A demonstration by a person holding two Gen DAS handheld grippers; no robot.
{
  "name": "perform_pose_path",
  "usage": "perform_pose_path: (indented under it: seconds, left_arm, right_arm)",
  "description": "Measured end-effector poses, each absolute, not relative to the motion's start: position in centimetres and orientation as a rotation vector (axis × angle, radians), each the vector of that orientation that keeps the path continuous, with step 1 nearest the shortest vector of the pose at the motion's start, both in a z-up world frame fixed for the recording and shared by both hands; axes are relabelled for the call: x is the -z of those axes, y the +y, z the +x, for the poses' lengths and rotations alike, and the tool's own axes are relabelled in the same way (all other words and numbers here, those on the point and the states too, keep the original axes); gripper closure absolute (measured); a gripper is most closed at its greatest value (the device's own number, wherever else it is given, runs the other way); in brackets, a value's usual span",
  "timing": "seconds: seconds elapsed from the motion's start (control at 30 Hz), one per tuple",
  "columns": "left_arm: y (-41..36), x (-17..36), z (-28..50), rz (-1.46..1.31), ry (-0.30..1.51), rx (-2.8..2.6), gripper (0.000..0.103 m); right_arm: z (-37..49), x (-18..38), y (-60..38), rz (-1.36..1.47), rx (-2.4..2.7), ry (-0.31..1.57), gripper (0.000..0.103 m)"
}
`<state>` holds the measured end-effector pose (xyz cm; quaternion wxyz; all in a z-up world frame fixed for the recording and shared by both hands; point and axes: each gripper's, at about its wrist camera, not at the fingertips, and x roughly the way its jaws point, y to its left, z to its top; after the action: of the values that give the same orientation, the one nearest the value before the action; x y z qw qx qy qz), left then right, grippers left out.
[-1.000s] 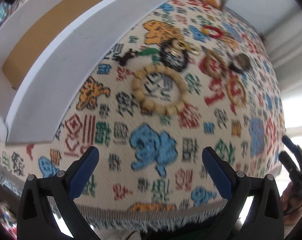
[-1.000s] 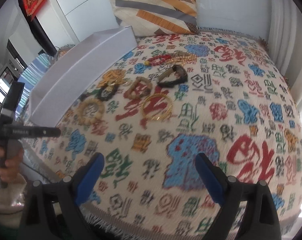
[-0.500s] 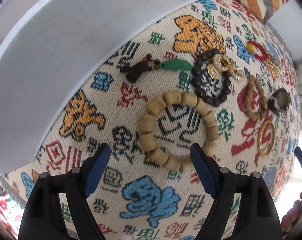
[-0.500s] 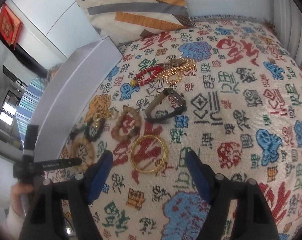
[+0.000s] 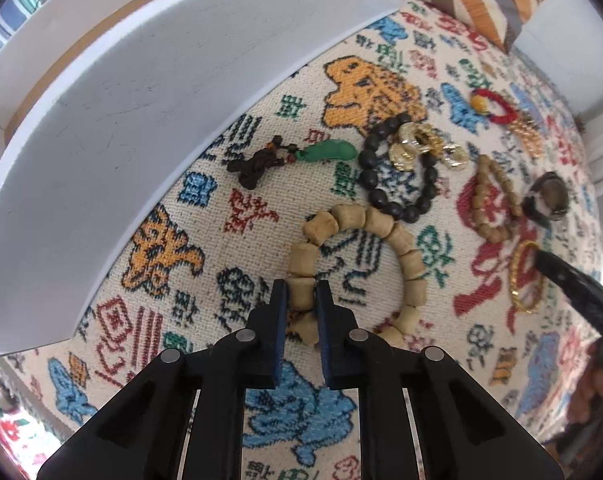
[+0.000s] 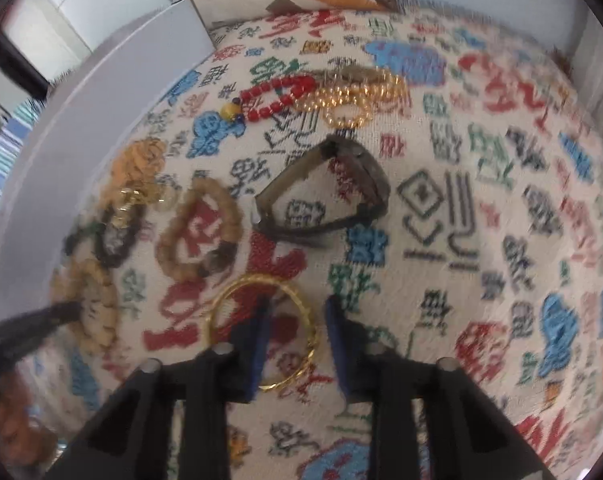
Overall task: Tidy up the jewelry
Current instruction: 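Grasp the wooden bead bracelet with the left gripper while the right gripper grasps the gold bangle, then carry both bracelets into the white tray and open both grippers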
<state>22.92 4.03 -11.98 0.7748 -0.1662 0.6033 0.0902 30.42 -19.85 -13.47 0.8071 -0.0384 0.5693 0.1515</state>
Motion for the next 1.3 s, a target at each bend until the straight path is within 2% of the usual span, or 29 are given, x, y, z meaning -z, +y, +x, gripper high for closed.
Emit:
perform_pose_path:
  seconds: [0.07,0.47,0.9,1.07,1.3]
  left_arm:
    - [4.8,11.3,22.3,-0.388,1.294,-0.161,0.090]
    - [6.4,3.5,19.4,-0.446,1.163,0.038,0.090]
    - [15.3,-6.2,17.1,-0.538,0.974,-0.011,0.090]
    - [20.5,-6.5,18.2,-0.535,0.927,-0.145,0.090]
    - [26.1,-1.3,20.8,-0.552,0.988,-0.293,0.090]
  right_arm:
    - [30.2,13.4,-19.4,-0.133,-0.313,1.208,0.097]
    - [25.9,5.3,-18.9,-0.148,-0.414,1.072,0.097]
    - [26.7,-4.2,-7.6,-0.127,-0.675,0.935,0.097]
    - [28.0,-5.2,0.6,-0.155,-0.783,0.902,0.097]
    - [29.5,-1.3,10.6,-0.228,-0.880,0.968,0.097]
